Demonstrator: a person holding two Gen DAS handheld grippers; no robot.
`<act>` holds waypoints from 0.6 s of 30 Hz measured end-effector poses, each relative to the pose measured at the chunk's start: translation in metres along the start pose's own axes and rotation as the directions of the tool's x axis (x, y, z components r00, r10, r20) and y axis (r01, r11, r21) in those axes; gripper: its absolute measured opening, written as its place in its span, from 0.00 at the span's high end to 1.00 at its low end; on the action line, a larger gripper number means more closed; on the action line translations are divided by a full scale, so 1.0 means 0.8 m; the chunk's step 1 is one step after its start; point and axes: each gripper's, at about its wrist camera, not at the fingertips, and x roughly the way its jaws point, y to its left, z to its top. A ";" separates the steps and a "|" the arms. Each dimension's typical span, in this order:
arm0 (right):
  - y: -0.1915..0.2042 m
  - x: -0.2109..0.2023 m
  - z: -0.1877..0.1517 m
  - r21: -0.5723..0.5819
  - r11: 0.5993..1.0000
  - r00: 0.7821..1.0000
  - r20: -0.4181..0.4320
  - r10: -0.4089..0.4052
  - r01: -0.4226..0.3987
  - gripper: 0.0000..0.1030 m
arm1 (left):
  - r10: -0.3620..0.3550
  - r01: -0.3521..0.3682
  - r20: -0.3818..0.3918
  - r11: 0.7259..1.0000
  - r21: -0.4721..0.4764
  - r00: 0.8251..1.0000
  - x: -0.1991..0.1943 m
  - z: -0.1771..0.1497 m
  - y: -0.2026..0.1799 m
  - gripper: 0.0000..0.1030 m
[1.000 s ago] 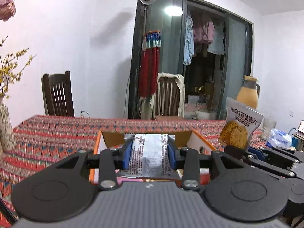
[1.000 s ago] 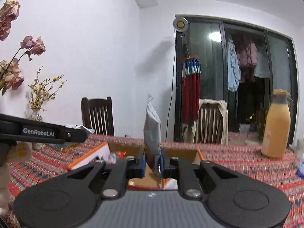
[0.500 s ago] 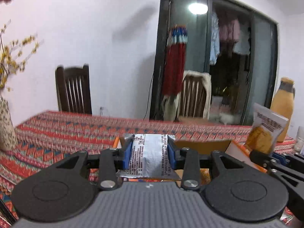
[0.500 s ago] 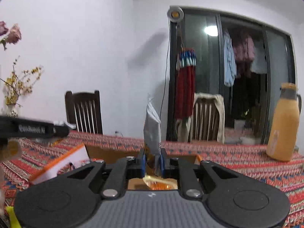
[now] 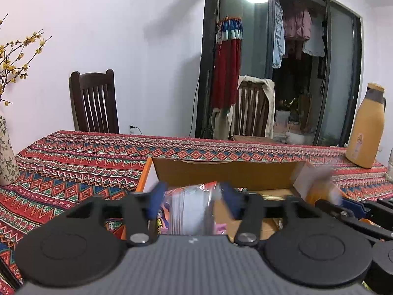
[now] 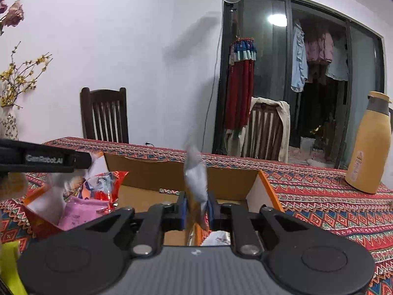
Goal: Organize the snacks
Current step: 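Carry both packets over the cardboard box and release them inside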
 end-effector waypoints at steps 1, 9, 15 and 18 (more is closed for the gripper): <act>-0.002 0.000 0.000 0.010 1.000 1.000 0.000 -0.003 0.003 0.60 | 0.004 -0.004 0.011 1.000 -0.002 1.000 -0.003 0.000 0.000 0.20; -0.006 -0.017 0.001 0.052 0.998 0.998 0.044 -0.039 0.037 0.00 | 0.022 -0.020 0.060 0.999 -0.025 0.998 -0.017 0.007 0.000 0.00; -0.006 -0.022 0.002 0.054 0.998 0.998 0.053 -0.036 0.033 0.00 | 0.024 -0.022 0.060 0.999 -0.029 0.998 -0.018 0.007 0.001 0.00; -0.007 -0.023 0.003 0.059 0.998 0.998 0.058 -0.041 0.037 0.00 | 0.023 -0.021 0.067 0.999 -0.032 0.998 -0.021 0.007 0.002 0.00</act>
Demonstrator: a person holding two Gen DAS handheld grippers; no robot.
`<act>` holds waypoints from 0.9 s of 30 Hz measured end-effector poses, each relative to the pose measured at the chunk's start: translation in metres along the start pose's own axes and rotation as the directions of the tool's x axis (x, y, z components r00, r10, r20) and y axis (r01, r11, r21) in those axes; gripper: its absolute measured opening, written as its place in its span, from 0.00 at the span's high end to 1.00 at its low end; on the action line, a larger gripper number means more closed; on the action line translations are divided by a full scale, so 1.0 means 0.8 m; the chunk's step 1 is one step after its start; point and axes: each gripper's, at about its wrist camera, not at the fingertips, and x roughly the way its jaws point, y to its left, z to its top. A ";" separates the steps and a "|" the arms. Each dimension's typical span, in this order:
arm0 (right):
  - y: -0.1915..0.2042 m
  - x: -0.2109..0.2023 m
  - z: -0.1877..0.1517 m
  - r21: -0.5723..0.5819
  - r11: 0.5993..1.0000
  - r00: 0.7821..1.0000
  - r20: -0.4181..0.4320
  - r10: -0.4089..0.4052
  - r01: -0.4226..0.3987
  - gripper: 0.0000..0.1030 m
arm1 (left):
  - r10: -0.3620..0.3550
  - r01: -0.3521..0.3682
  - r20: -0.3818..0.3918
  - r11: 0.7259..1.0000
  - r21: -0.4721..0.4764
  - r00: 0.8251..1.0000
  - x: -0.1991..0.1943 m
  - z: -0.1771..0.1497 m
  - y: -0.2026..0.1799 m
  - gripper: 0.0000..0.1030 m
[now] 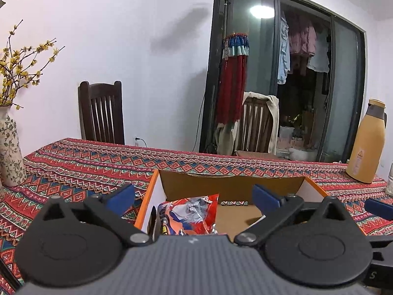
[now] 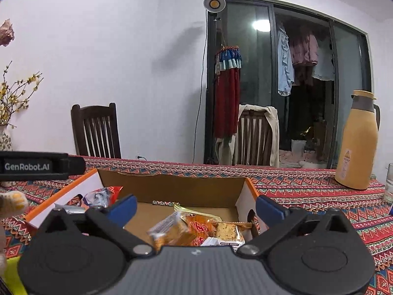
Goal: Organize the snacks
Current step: 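Carry both packets over the cardboard box and release them inside, then move both open tools back from the box toward the snack pile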
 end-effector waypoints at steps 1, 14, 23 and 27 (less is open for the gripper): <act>-0.001 0.000 0.000 0.002 1.000 1.000 0.002 -0.002 0.002 0.00 | -0.001 0.001 0.003 1.000 -0.001 1.000 -0.001 0.000 0.000 0.00; -0.016 -0.028 0.023 0.036 0.999 1.000 0.023 0.001 -0.002 0.00 | -0.008 0.008 0.044 1.000 -0.013 0.999 -0.036 0.024 -0.004 0.00; -0.026 -0.073 0.016 -0.009 1.000 1.000 0.017 -0.019 0.019 0.00 | -0.051 0.050 0.038 0.998 0.033 0.998 -0.086 0.022 0.000 0.00; -0.032 -0.092 0.002 -0.020 1.000 1.000 -0.004 -0.021 0.021 0.00 | -0.061 0.059 0.028 0.996 0.065 0.998 -0.105 0.007 0.005 0.00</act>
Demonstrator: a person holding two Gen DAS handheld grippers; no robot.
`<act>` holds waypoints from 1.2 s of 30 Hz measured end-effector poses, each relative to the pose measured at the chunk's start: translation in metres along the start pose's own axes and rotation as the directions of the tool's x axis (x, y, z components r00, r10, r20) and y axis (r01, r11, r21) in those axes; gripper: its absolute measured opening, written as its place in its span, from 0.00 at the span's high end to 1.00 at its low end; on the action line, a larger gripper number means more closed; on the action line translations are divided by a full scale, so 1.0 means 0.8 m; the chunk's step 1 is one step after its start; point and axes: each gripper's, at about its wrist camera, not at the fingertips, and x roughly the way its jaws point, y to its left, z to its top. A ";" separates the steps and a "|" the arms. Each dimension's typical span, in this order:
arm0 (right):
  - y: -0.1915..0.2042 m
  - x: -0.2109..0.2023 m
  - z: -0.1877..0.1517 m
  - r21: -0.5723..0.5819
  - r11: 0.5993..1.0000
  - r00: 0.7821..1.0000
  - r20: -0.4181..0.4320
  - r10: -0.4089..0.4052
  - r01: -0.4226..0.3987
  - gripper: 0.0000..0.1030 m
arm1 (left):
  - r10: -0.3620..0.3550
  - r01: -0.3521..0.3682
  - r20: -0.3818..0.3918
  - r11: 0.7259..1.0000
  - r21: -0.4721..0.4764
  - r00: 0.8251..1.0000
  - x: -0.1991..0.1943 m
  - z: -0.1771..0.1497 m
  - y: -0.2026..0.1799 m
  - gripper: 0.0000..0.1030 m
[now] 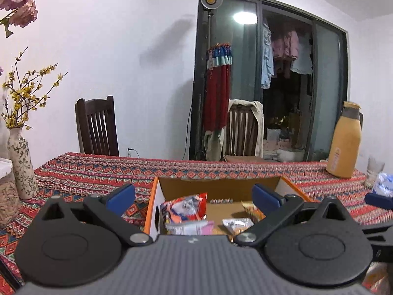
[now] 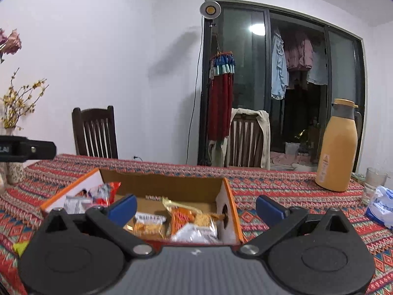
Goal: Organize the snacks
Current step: 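Move both open tools back from the box toward the snack pile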
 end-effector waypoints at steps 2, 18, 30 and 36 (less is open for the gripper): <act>-0.003 -0.009 -0.009 -0.005 1.000 1.000 -0.017 0.001 -0.001 0.00 | 0.000 0.000 -0.014 1.000 0.010 1.000 -0.006 -0.009 0.004 0.00; -0.037 -0.032 -0.089 -0.016 0.999 0.976 -0.215 -0.035 0.032 0.00 | 0.030 -0.033 -0.167 0.999 -0.018 0.986 0.002 -0.099 0.044 0.00; -0.050 0.018 -0.081 -0.002 0.999 0.951 -0.306 -0.033 0.034 0.00 | 0.043 -0.057 -0.209 0.996 -0.065 0.977 0.019 -0.110 0.056 0.00; -0.060 0.074 -0.076 -0.002 0.999 0.917 -0.398 -0.034 0.036 0.00 | 0.036 -0.057 -0.217 0.994 -0.094 0.976 0.020 -0.111 0.062 0.00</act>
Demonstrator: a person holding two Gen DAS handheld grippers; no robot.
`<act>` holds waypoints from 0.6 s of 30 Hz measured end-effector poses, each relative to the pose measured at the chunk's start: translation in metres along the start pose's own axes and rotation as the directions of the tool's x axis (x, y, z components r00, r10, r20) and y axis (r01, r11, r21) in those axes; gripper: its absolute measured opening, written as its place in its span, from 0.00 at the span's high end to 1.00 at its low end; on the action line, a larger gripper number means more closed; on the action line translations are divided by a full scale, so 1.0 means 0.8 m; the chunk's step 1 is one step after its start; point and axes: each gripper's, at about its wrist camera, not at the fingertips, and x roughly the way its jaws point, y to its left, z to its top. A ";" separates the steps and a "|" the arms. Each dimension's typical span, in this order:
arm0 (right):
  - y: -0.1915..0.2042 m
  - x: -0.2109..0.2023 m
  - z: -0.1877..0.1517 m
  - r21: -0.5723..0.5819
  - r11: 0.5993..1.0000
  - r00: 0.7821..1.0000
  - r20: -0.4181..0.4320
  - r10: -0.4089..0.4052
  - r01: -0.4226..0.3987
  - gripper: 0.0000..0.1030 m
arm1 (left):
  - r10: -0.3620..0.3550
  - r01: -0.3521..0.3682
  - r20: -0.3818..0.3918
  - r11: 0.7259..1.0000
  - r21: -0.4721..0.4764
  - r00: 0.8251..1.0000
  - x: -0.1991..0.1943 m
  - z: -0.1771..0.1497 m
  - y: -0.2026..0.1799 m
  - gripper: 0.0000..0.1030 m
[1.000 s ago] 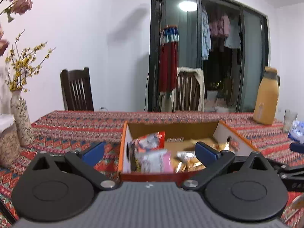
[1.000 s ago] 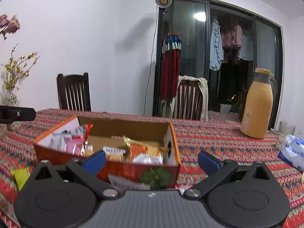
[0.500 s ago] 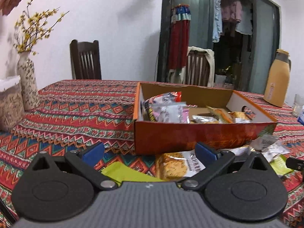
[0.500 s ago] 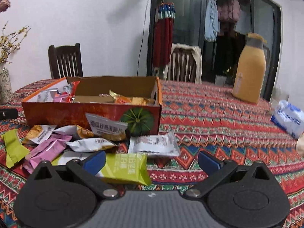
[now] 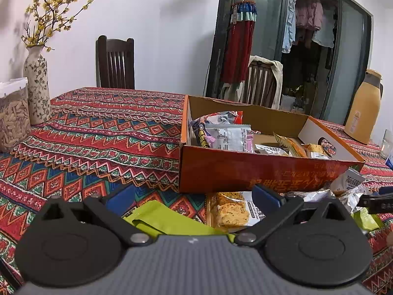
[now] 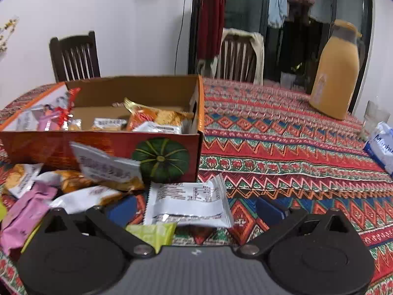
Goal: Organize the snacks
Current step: 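Move both open tools back from the box toward the snack pile, then grasp a white packet by its edge with the right tool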
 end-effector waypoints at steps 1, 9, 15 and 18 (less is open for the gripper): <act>0.000 0.006 0.002 -0.002 1.000 1.000 -0.007 -0.001 0.001 0.00 | -0.003 0.003 -0.002 1.000 -0.001 1.000 0.000 0.000 0.000 0.00; -0.007 0.046 0.003 0.068 0.998 0.998 -0.054 0.022 -0.018 0.00 | -0.015 0.015 -0.014 1.000 -0.013 1.000 0.003 0.000 0.003 0.00; -0.005 0.048 0.002 0.055 0.998 0.998 -0.053 0.029 -0.027 0.00 | -0.018 0.017 -0.015 1.000 -0.016 1.000 0.003 0.001 0.003 0.00; -0.007 0.045 0.000 0.051 0.998 0.998 -0.040 0.047 -0.045 0.09 | -0.015 0.015 -0.013 1.000 -0.017 1.000 0.003 0.001 0.004 0.00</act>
